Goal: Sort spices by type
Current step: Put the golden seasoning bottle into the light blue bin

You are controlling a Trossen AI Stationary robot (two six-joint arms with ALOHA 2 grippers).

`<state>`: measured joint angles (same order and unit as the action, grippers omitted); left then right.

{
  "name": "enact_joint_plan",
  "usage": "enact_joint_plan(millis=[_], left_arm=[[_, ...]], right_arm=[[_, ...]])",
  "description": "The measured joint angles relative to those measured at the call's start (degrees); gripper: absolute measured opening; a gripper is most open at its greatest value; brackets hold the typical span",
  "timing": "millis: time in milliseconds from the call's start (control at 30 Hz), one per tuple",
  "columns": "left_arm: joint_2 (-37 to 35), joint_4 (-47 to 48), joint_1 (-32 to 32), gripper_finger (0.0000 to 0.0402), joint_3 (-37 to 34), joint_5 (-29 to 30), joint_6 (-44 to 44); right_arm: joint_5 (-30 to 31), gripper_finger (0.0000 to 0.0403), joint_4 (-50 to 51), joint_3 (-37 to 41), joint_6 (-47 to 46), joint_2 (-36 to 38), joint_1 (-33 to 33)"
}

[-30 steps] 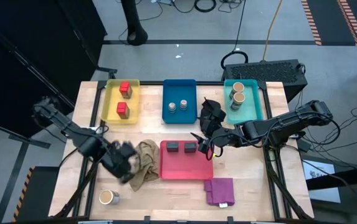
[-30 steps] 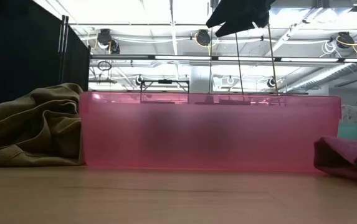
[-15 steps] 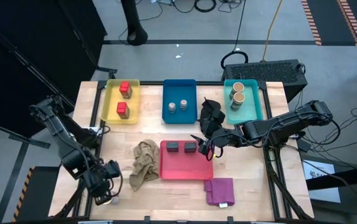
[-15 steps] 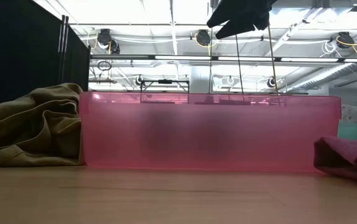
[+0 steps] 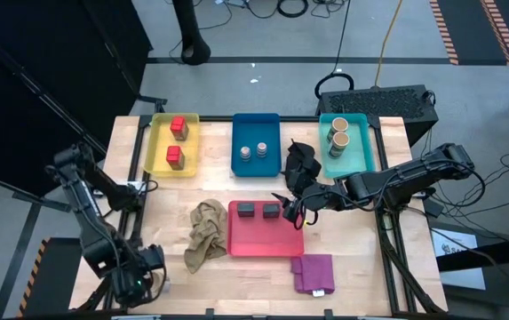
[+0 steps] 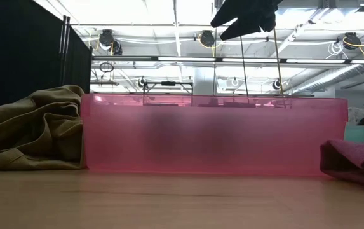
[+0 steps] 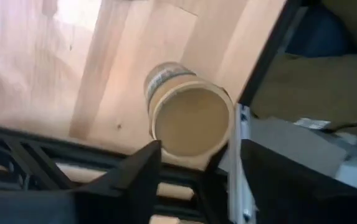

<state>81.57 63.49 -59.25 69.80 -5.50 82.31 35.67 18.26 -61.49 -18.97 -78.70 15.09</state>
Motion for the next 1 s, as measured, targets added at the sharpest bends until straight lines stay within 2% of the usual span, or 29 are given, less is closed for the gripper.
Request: enact_joint_plan(millis=[100, 200, 400, 500, 700, 1000], left_arm=[[2.63, -0.26, -0.87, 0.0262, 0.0, 2.55, -1.98], [5.35, -0.38, -1.43, 0.0297, -0.02, 2.1, -3.34], [8.14, -0.4, -2.35, 0.0338, -0.04, 1.07, -3.74], [8.36, -0.38, -2.33, 0.0346, -0.04, 1.73, -3.0], [10.23, -2.51, -2.39, 0.0348, -0.03, 6.95, -1.78], [14.6, -2.58, -2.39, 0.0334, -0.04, 3.5, -2.82]], right_arm=[[-0.06, 0.0308, 0.02, 0.0, -0.1, 0.0, 0.0], [-0.97, 0.0308, 0.04, 0.0, -0.1, 0.0, 0.0], [-1.51, 0.0308, 0.07, 0.0, 0.64, 0.0, -0.02], [-1.52, 0.0308, -0.14, 0.0, 1.95, 0.0, -0.5], [-1.5, 0.0308, -0.13, 0.0, 2.08, 0.0, -2.03], [-1.52, 0.0308, -0.13, 0.0, 2.09, 0.0, -2.36]])
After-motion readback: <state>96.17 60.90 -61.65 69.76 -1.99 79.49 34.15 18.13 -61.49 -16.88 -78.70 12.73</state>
